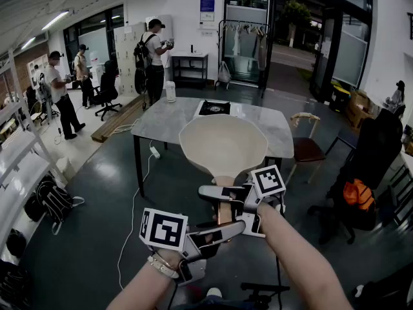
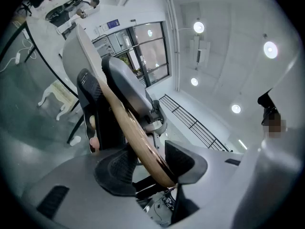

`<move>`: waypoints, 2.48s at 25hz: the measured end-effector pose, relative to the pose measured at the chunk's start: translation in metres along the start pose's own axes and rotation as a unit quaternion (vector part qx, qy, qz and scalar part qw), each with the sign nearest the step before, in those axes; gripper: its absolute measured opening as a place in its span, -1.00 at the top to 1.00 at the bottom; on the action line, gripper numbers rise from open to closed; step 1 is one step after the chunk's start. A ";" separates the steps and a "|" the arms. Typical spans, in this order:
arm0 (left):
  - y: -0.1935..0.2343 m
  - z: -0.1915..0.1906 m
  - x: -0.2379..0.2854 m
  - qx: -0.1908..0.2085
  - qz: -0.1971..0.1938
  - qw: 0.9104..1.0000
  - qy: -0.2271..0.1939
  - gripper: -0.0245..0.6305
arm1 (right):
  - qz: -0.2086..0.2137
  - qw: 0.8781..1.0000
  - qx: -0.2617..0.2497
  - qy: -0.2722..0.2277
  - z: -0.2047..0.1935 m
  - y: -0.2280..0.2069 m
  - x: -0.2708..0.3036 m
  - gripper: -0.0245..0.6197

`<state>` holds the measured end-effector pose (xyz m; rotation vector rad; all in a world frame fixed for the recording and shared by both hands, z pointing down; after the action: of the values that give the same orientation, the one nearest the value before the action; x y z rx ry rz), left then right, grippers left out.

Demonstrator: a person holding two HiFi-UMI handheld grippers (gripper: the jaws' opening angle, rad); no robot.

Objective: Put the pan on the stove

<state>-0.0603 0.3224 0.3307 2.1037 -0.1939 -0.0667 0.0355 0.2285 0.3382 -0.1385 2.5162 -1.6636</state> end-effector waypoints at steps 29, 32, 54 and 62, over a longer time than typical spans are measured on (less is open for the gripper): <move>0.014 0.013 0.036 0.018 -0.024 1.000 -0.001 0.32 | -0.008 1.000 -0.016 0.010 0.024 -0.014 -0.026 0.53; 0.018 0.021 0.035 0.013 -0.021 1.000 -0.004 0.32 | -0.006 1.000 -0.015 0.015 0.032 -0.017 -0.020 0.53; 0.105 0.147 0.055 -0.003 -0.019 1.000 0.006 0.32 | -0.012 1.000 -0.001 0.008 0.164 -0.089 0.005 0.53; 0.141 0.218 0.055 -0.007 -0.026 1.000 0.015 0.32 | -0.012 1.000 0.000 0.003 0.234 -0.117 0.029 0.53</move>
<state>-0.0491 0.0570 0.3412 2.0952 -0.1207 -0.0681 0.0432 -0.0340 0.3538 -0.1631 2.5295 -1.6744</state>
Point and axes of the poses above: the fingertips, and each gripper's own axes: x forward along the fingers, y to its left, z out of its top, the point moved 9 cm from there along -x, backward along the fingers, and after that the axes turned 2 degrees about -x, right-handed, at the moved point
